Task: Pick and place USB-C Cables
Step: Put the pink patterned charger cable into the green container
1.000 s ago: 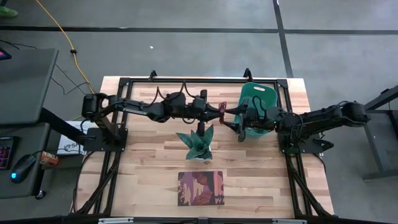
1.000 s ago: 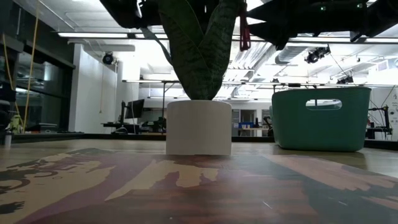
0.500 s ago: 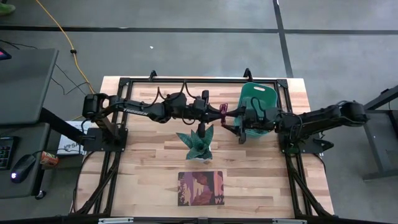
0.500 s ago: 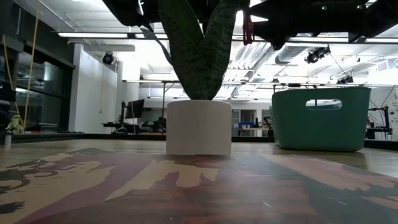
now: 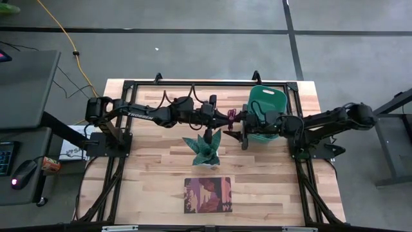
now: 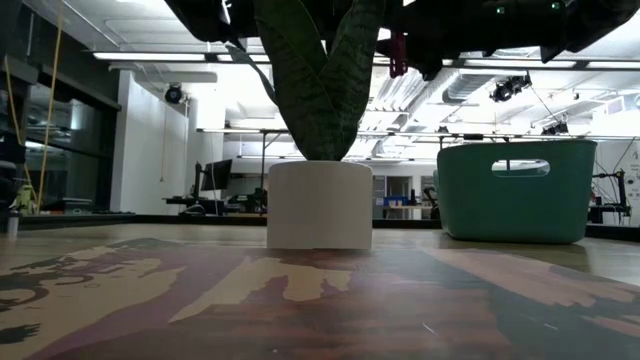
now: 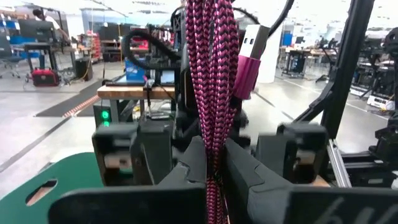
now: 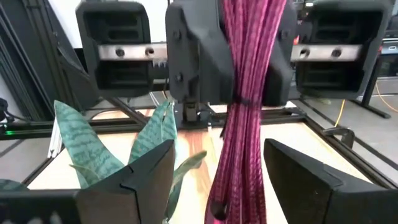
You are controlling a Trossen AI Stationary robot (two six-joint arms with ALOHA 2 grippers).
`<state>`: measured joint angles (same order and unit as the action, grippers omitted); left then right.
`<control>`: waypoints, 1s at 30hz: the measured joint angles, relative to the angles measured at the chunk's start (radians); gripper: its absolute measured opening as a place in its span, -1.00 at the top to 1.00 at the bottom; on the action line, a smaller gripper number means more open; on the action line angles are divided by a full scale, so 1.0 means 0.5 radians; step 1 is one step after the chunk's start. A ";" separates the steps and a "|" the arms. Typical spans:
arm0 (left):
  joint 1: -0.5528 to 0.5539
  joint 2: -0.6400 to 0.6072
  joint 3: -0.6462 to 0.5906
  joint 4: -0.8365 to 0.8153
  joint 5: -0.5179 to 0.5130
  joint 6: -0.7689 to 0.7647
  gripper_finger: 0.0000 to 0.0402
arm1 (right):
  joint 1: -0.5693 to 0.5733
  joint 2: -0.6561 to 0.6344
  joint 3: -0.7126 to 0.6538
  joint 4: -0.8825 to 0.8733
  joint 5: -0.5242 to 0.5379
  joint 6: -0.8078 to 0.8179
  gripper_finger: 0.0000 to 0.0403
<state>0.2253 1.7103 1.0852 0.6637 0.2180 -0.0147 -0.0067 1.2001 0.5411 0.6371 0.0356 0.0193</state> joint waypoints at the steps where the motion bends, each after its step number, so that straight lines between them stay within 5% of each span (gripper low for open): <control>1: 0.000 0.000 0.000 -0.021 -0.001 -0.001 1.00 | 0.000 -0.011 0.000 -0.004 0.000 0.000 -0.17; 7: 0.000 -0.001 -0.001 -0.047 -0.014 0.000 0.97 | 0.000 -0.089 0.002 -0.096 0.002 0.005 0.11; 14: 0.000 -0.001 -0.001 -0.034 -0.032 -0.053 0.82 | 0.000 -0.114 0.002 -0.232 0.009 -0.013 0.90; 22: 0.061 -0.065 -0.002 -0.173 -0.011 -0.122 0.44 | 0.000 -0.145 0.002 -0.259 0.044 -0.070 0.94; 30: 0.146 -0.477 -0.075 -0.751 -0.047 -0.069 0.10 | 0.003 -0.451 0.001 -0.683 0.069 -0.075 0.96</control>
<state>0.2981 1.4720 1.0476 0.2880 0.1944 -0.0490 -0.0051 0.9747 0.5415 0.2954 0.0699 -0.0180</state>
